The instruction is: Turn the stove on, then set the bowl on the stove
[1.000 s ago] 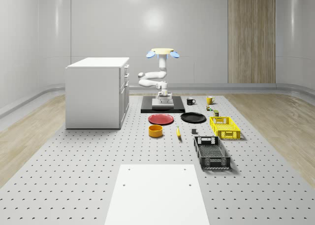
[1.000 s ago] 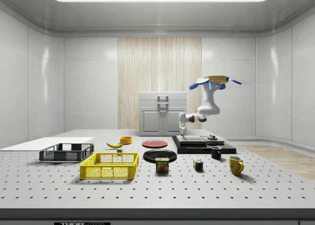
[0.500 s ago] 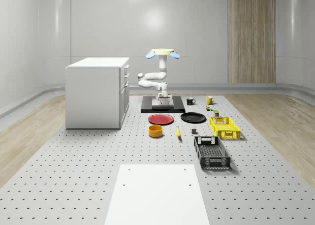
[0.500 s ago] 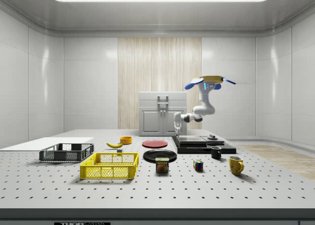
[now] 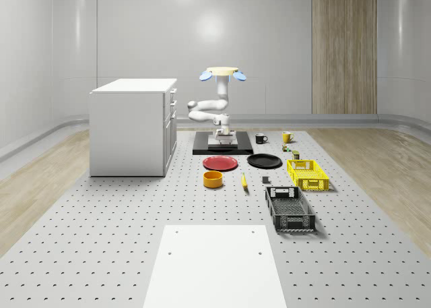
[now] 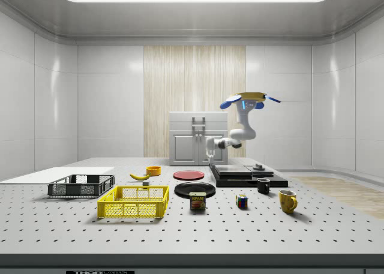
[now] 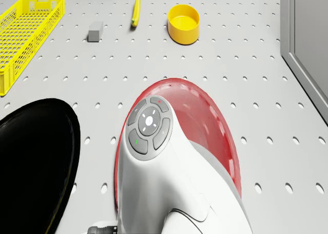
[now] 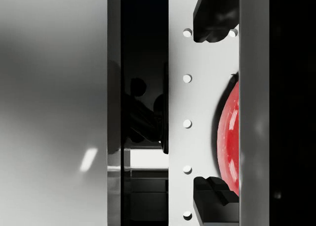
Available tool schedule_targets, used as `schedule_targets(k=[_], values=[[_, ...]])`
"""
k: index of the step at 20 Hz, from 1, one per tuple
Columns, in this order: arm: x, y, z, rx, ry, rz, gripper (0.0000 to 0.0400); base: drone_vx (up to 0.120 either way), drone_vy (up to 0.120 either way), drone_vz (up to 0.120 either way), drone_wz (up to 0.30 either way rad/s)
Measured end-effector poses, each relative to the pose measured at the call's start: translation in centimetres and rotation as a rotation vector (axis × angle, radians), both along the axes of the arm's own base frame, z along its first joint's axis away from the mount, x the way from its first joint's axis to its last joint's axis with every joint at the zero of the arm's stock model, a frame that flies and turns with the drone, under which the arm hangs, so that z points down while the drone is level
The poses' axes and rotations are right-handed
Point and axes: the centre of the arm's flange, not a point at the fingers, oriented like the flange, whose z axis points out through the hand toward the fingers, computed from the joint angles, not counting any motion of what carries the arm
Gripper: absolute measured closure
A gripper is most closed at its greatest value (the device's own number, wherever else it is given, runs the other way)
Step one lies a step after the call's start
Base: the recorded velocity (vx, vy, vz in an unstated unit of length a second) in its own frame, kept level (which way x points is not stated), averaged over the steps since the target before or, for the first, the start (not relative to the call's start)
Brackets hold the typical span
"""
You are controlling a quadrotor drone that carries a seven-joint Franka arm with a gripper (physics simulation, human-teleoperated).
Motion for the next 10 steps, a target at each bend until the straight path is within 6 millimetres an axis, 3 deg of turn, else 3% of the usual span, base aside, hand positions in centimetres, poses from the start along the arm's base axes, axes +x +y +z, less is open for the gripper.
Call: schedule_targets(k=[2, 10], values=[[0.0, 0.0, 0.0, 0.0, 0.0, 0.0, 0.0, 0.12, -0.12, 0.0, 0.0], [0.0, 0.0, 0.0, 0.0, 0.0, 0.0, 0.0, 0.12, 0.0, 0.0, 0.0]])
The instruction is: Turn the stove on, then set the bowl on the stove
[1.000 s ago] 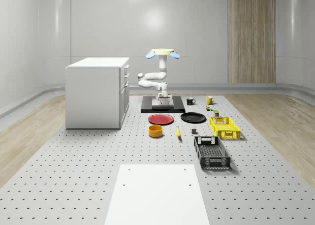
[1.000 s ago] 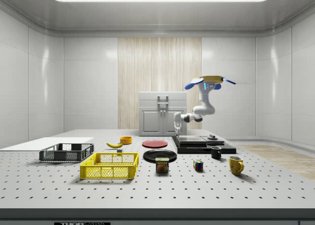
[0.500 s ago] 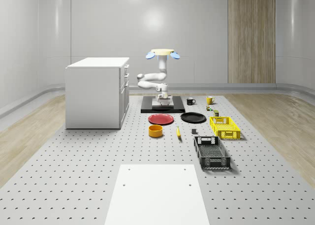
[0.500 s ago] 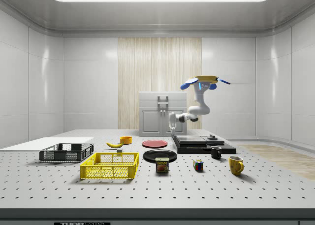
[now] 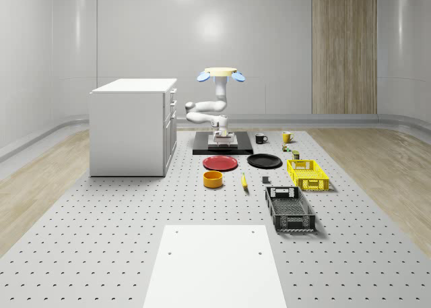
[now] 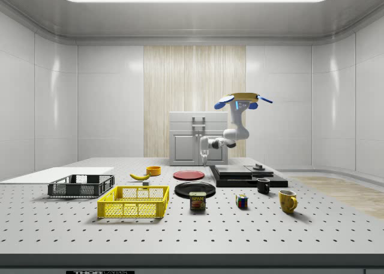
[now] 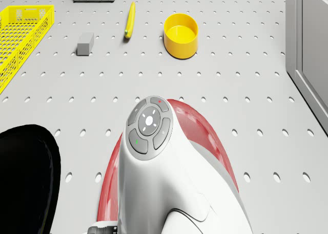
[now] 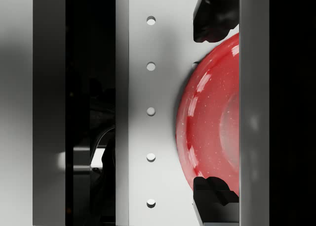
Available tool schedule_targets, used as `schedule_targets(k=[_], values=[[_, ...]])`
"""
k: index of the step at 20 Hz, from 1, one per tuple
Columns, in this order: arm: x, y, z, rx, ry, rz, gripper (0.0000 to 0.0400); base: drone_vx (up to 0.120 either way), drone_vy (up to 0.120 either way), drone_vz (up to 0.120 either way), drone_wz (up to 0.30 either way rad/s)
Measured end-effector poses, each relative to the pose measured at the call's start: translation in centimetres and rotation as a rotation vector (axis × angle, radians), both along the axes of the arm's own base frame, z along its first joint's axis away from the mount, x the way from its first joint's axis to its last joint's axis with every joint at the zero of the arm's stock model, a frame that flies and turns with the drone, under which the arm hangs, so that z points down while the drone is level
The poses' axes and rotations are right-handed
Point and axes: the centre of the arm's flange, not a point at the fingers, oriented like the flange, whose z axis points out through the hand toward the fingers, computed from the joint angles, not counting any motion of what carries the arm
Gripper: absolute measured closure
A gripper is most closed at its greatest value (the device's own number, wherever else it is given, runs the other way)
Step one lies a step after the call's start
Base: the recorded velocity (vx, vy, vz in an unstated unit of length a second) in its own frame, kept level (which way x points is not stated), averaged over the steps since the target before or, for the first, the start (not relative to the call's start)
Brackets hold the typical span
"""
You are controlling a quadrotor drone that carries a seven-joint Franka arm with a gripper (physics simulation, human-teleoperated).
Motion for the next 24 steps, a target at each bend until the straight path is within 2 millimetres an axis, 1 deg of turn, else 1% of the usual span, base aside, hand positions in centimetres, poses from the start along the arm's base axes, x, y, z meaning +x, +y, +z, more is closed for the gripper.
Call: schedule_targets(k=[6, 10, 24], values=[[0.0, 0.0, 0.0, 0.0, 0.0, 0.0, 0.0, 0.12, 0.0, -0.007, 0.0], [0.0, 0.0, 0.0, 0.0, 0.0, 0.0, 0.0, 0.12, 0.0, -0.11, 0.0], [0.0, 0.0, 0.0, 0.0, 0.0, 0.0, 0.0, 0.12, 0.0, 0.0, 0.0]])
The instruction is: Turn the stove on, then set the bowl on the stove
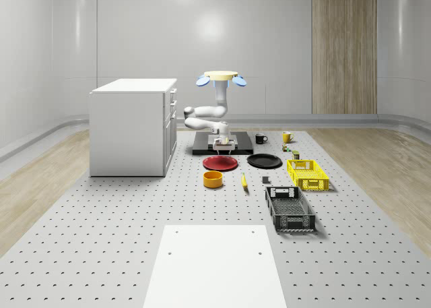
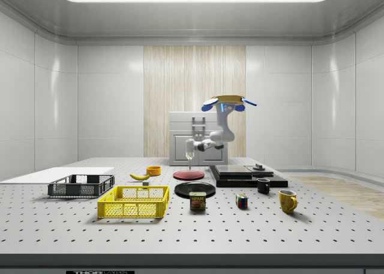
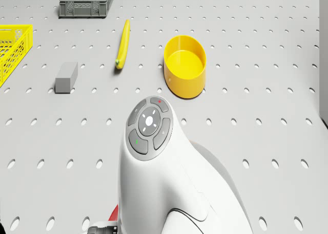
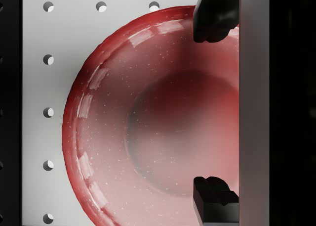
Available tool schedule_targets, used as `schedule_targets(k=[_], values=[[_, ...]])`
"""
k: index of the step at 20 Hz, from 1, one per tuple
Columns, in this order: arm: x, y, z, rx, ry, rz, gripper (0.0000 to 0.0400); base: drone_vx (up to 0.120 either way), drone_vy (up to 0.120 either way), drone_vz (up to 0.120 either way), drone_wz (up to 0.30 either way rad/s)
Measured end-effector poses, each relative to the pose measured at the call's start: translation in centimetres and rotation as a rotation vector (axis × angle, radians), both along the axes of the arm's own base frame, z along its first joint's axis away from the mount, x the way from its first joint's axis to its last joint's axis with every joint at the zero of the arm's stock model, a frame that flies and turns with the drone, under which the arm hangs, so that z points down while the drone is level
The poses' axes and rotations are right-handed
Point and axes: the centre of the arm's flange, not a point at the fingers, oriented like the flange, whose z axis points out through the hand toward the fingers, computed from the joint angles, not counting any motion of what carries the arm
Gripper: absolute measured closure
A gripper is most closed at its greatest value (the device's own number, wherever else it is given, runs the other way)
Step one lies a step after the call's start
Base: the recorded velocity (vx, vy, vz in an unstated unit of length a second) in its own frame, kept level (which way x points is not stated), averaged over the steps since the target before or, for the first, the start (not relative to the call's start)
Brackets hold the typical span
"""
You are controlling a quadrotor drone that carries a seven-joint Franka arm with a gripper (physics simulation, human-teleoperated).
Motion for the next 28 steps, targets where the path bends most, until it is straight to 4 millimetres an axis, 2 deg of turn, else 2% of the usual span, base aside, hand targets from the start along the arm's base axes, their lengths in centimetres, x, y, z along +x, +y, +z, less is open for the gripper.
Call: schedule_targets(k=[28], values=[[0.0, 0.0, 0.0, 0.0, 0.0, 0.0, 0.0, 0.12, 0.0, 0.0, 0.0]])
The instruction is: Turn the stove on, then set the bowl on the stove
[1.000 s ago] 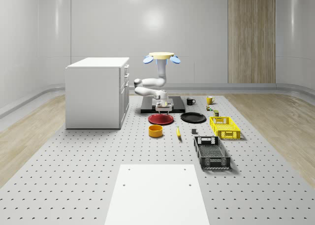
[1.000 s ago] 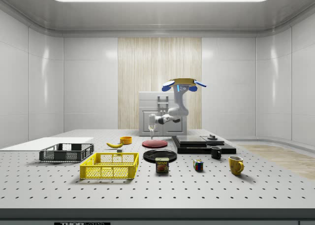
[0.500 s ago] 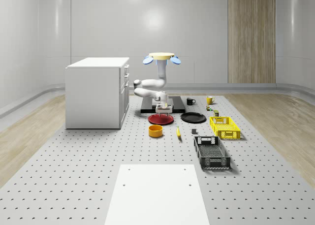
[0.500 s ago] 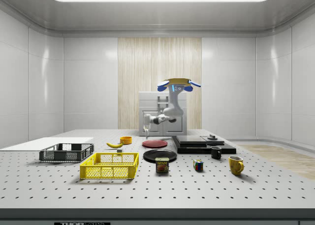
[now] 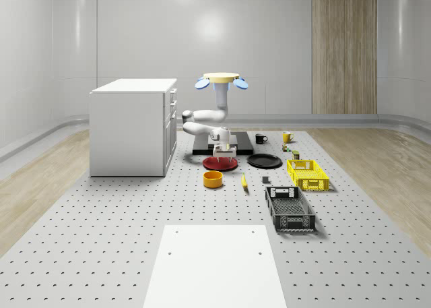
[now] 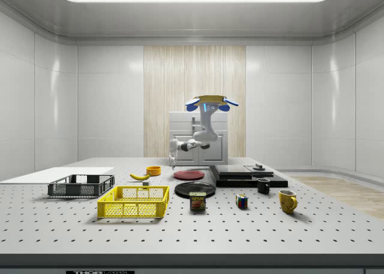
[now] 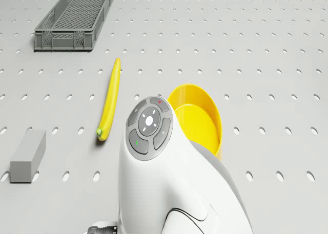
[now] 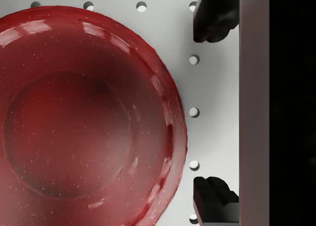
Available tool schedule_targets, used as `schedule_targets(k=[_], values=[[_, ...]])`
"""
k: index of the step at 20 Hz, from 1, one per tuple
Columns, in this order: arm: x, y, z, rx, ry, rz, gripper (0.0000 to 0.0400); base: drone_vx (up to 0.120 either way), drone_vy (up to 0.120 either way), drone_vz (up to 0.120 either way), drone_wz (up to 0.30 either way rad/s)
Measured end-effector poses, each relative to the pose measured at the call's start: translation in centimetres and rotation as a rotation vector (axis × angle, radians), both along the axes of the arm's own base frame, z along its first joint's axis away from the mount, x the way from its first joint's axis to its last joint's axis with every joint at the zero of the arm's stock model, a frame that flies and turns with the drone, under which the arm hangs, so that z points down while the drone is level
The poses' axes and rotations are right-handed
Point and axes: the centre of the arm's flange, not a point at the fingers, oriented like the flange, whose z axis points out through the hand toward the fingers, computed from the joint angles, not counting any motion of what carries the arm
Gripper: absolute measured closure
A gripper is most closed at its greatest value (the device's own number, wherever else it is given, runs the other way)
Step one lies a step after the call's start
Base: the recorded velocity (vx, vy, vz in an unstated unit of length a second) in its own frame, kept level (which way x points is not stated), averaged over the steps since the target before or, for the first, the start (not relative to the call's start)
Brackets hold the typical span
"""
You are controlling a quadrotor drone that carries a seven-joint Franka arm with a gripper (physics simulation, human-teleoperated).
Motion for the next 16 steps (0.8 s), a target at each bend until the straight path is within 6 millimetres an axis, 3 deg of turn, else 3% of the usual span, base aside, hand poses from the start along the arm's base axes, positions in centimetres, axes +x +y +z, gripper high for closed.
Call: schedule_targets(k=[16], values=[[0.0, 0.0, 0.0, 0.0, 0.0, 0.0, 0.0, 0.12, 0.0, 0.0, 0.0]])
